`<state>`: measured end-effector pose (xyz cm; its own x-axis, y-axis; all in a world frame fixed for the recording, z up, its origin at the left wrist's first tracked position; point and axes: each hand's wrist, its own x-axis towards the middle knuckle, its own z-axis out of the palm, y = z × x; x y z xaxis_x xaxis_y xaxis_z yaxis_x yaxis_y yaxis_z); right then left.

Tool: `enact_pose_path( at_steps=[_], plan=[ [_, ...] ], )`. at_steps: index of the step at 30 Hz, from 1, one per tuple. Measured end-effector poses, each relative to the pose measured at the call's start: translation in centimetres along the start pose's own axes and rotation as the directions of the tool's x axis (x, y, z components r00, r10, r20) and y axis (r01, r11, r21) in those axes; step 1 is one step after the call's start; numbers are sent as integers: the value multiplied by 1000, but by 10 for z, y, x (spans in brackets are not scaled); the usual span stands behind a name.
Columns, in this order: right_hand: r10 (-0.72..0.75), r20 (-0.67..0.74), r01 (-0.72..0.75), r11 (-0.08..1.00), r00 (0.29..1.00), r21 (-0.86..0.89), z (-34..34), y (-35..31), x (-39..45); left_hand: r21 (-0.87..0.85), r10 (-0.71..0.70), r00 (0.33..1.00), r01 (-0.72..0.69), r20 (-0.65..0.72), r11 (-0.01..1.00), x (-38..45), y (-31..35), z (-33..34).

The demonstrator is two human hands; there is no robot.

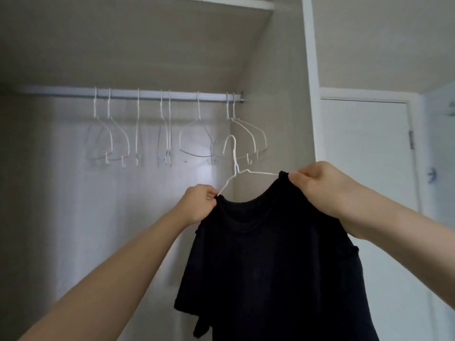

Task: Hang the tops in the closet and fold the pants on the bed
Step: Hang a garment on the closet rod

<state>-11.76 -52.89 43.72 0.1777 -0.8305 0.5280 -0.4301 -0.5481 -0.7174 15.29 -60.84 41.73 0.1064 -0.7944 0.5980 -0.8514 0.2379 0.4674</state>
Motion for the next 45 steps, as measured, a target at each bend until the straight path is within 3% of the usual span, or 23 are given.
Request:
enact_pose_path(
  at_steps=[4, 9, 13, 16, 26, 31, 36, 45],
  plan=[
    [26, -103, -31, 998, 994, -52, -2, -10, -4, -34, 142, 990, -141, 1, 989, 36, 22, 9],
    [36, -216, -77, 980, 976, -182, -16, -18, -14, -220, 180, 963, -223, -198, 950, 79, 56, 22],
    [20, -315, -115, 951, 949, -286, -27, -20, -24, -324, 204, 973, -228, -108, 918, 109, 79, 38],
    [-24, -348, -114, 921, 937, -371, -27, -21, -24, -367, 213, 965, -255, -152, 894, 122, 88, 52],
    [-31, -361, -107, 929, 932, -354, -9, -21, 5, -166, 229, 904, -304, -361, 938, 123, 59, 43],
    [-149, -362, -30, 896, 920, -444, 3, -27, 23, -142, 199, 879, -285, -432, 948, 121, 36, 21],
    [-203, -364, 42, 914, 909, -404, 20, -32, 44, -122, 124, 860, -210, -494, 970, 111, 10, 2],
    [-133, -409, 104, 990, 903, -93, 55, -65, 102, -169, 50, 830, -172, -556, 971, 86, -38, -28]
  ],
)
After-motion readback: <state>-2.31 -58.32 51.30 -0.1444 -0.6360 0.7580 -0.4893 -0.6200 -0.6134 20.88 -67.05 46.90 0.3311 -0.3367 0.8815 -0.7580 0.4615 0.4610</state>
